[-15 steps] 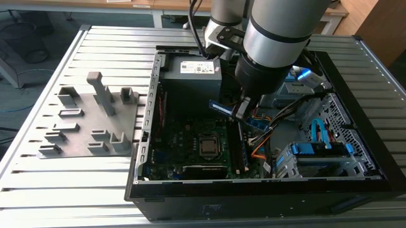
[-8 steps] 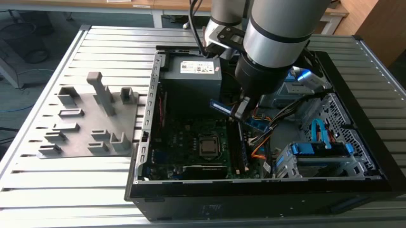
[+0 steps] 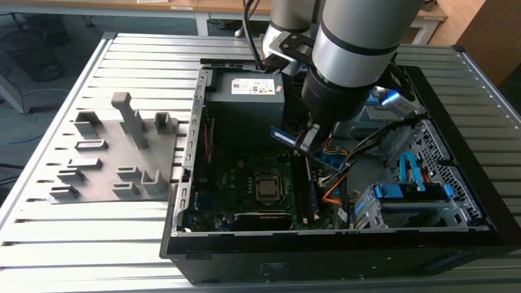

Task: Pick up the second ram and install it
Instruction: 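Insert the second ram into the second slot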

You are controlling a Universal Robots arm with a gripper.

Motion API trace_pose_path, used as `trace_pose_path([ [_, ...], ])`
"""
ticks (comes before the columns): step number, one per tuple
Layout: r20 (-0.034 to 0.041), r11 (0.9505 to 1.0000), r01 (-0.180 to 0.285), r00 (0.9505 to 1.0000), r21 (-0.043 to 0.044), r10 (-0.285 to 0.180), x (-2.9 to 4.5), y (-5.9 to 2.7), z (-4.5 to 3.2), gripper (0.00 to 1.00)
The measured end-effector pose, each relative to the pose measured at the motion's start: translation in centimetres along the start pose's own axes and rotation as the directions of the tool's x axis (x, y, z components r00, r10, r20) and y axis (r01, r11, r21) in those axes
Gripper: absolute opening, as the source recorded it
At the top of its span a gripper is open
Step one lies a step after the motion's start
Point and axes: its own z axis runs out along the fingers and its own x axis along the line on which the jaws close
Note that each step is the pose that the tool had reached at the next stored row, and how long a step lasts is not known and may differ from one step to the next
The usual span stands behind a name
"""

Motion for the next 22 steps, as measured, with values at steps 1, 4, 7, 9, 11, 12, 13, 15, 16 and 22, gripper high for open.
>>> trace_pose_path([
  [1, 0.0003, 1.0000, -0.004, 1.0000, 0.0003, 0.004, 0.00, 0.00, 0.00, 0.14],
  [4, 0.0011, 0.9998, -0.018, 0.9998, 0.0014, 0.018, 0.00, 0.00, 0.01, 0.14],
  [7, 0.0020, 0.9995, -0.031, 0.9995, 0.0025, 0.031, 0.00, 0.00, 0.02, 0.14],
  [9, 0.0025, 0.9992, -0.039, 0.9992, 0.0031, 0.039, 0.00, 0.00, 0.02, 0.14],
  [11, 0.0030, 0.9988, -0.048, 0.9988, 0.0038, 0.048, 0.00, 0.00, 0.03, 0.14],
  [12, 0.0033, 0.9986, -0.052, 0.9986, 0.0042, 0.052, 0.00, 0.00, 0.03, 0.14],
  [13, 0.0036, 0.9984, -0.056, 0.9984, 0.0045, 0.056, 0.00, 0.00, 0.03, 0.14],
  [15, 0.0041, 0.9979, -0.064, 0.9979, 0.0051, 0.064, 0.00, 0.00, 0.03, 0.14],
  [16, 0.0044, 0.9976, -0.068, 0.9976, 0.0054, 0.068, 0.00, 0.00, 0.03, 0.14],
  [22, 0.0059, 0.9957, -0.093, 0.9957, 0.0073, 0.093, 0.00, 0.00, 0.04, 0.14],
])
